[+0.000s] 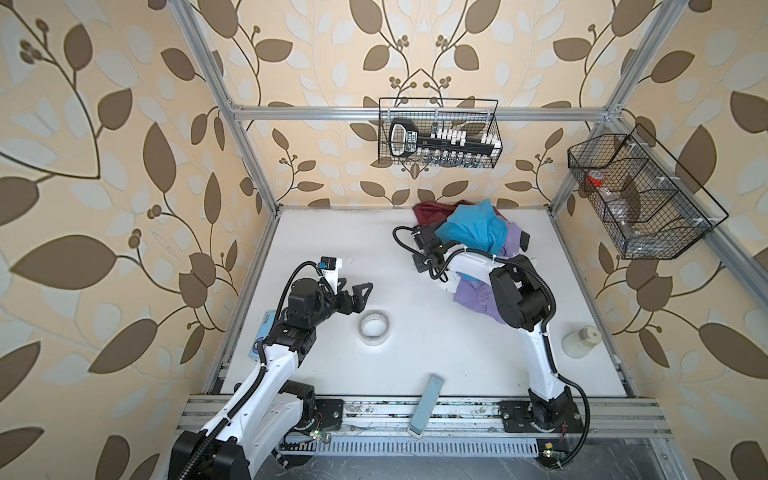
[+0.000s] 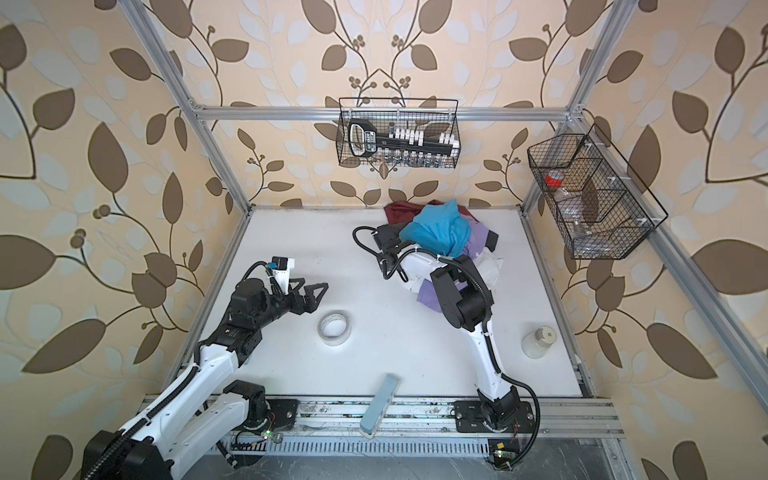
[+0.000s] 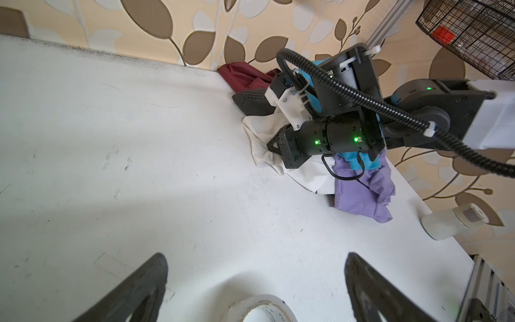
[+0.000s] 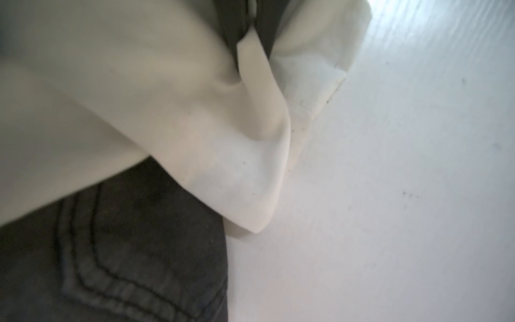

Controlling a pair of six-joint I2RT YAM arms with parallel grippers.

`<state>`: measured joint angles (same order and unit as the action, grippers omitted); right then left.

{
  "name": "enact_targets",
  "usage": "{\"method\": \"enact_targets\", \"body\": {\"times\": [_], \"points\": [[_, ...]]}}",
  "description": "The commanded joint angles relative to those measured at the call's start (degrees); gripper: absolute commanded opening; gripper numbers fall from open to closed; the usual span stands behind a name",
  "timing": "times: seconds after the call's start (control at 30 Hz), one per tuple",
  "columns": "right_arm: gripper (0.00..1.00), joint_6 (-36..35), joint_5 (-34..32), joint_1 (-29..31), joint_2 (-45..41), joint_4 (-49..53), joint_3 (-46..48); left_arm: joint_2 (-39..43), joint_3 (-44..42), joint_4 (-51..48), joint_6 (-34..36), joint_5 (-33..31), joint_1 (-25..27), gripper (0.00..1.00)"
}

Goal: Pick out a specific cloth from the pile

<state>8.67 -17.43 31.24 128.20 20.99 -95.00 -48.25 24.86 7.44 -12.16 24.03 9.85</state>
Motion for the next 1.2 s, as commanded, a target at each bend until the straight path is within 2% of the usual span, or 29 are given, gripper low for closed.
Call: {"method": "enact_targets", "body": {"times": [0.0,0.3,0.57,0.77,0.93,1.0,1.17], "points": [[0.00,-1.20,-3.24,-0.60,-6.66,3.92,2.17,1.45,-0.43,1.44,0.83,0.87,0.85,0.99],[0.00,-5.63,-10.71,-2.40,-23.44,4.31,3.28,2.81,-0.78,1.43,0.87,0.14,1.39,0.99],[0.00,-6.33,-12.06,-10.55,-36.74,4.49,2.93,2.98,-0.69,1.04,0.83,-0.13,1.75,0.99],[0.00,-8.63,-12.60,-16.57,-42.52,4.49,-3.32,3.29,-0.60,0.73,1.08,-0.65,2.16,0.99],[0.00,-10.07,-13.24,-19.27,-44.60,5.06,-8.32,3.16,-0.46,0.49,1.18,-0.74,2.28,0.99],[0.00,-9.60,-12.28,-19.31,-45.45,5.09,-8.10,3.07,-0.43,0.39,1.21,-0.74,2.28,0.99],[0.00,-4.70,-0.75,-18.41,-46.09,3.57,0.50,2.73,-0.36,0.38,1.35,-0.74,2.37,0.99]]}}
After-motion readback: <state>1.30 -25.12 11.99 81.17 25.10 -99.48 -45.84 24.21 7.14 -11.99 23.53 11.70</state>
